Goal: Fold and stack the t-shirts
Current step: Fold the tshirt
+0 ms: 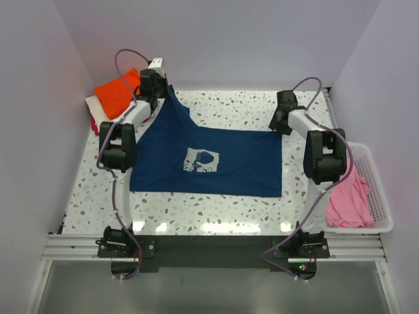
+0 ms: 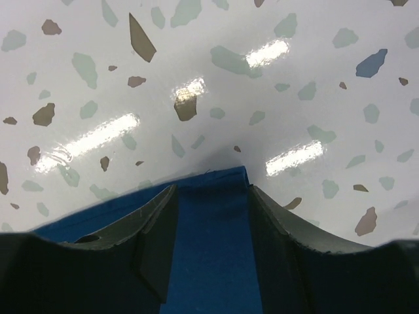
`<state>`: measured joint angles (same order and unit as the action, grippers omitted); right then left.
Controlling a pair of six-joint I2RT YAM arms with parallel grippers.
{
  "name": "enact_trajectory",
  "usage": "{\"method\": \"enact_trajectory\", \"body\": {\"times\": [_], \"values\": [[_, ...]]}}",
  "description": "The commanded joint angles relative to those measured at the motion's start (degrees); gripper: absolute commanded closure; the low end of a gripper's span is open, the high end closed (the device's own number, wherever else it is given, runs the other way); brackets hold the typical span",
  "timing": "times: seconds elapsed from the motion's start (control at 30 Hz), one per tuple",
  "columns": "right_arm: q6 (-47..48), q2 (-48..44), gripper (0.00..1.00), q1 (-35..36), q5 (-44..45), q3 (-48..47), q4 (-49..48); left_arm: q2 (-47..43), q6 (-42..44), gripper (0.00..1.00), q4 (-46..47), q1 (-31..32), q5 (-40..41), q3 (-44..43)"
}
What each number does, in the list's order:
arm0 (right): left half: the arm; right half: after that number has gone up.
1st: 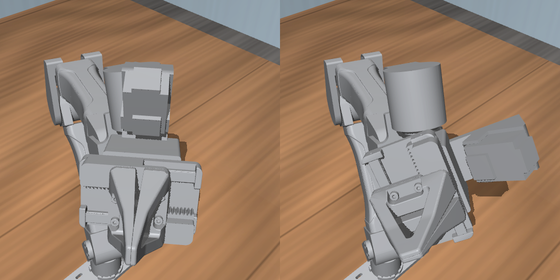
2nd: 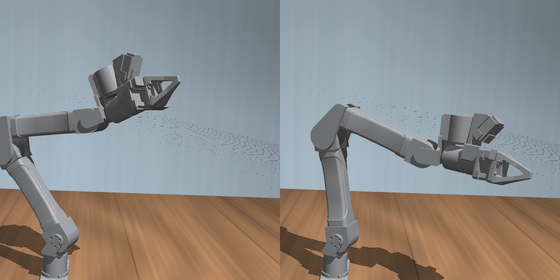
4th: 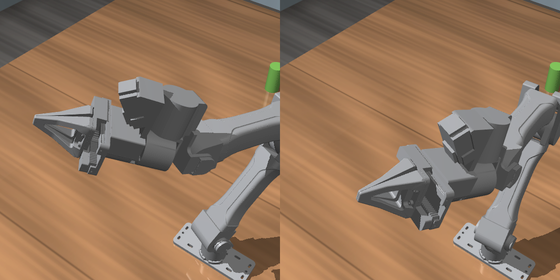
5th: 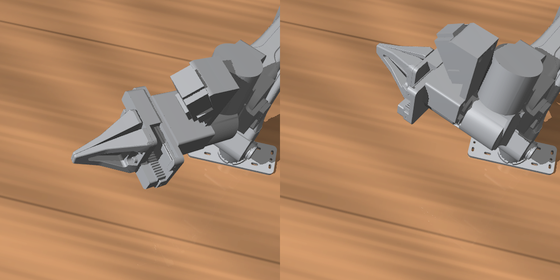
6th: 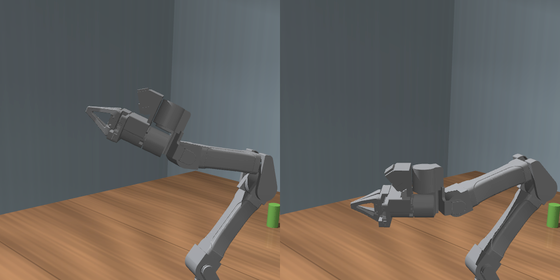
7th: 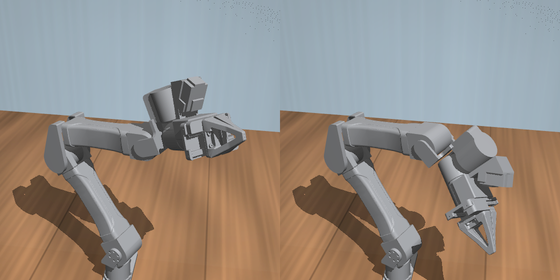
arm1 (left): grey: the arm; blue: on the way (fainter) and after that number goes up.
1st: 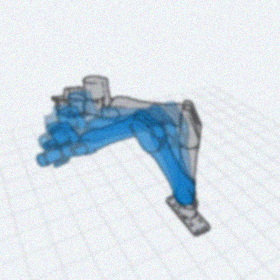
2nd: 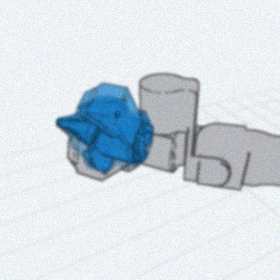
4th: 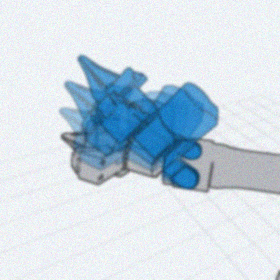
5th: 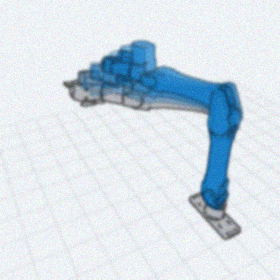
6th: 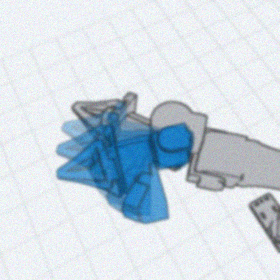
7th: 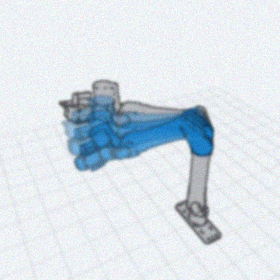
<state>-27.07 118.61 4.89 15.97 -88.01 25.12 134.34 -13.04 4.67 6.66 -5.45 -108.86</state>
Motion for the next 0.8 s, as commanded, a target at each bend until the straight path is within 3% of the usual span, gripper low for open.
{"method": "enact_trajectory", "body": {"times": [0.0, 0.33, 0.5, 0.77], "values": [[-0.97, 1.97, 0.51, -0.49, 2.23, -3.39, 1.24, -0.40, -1.38, 1.00, 4.03, -0.77, -1.93, -0.21], [-2.46, 2.69, 0.77, -0.58, 3.19, -4.45, 3.09, -0.92, -1.90, 1.00, 3.86, -0.77, -2.63, -0.04], [-2.72, 0.93, 0.98, -0.49, 2.93, -4.19, 3.61, -3.64, -2.87, 1.00, 4.82, -0.85, -1.32, 2.15], [-3.08, -5.05, 1.00, -0.49, 1.53, 0.19, 2.47, -10.76, -4.28, 1.00, 5.97, -1.03, 1.58, 8.30]]}}
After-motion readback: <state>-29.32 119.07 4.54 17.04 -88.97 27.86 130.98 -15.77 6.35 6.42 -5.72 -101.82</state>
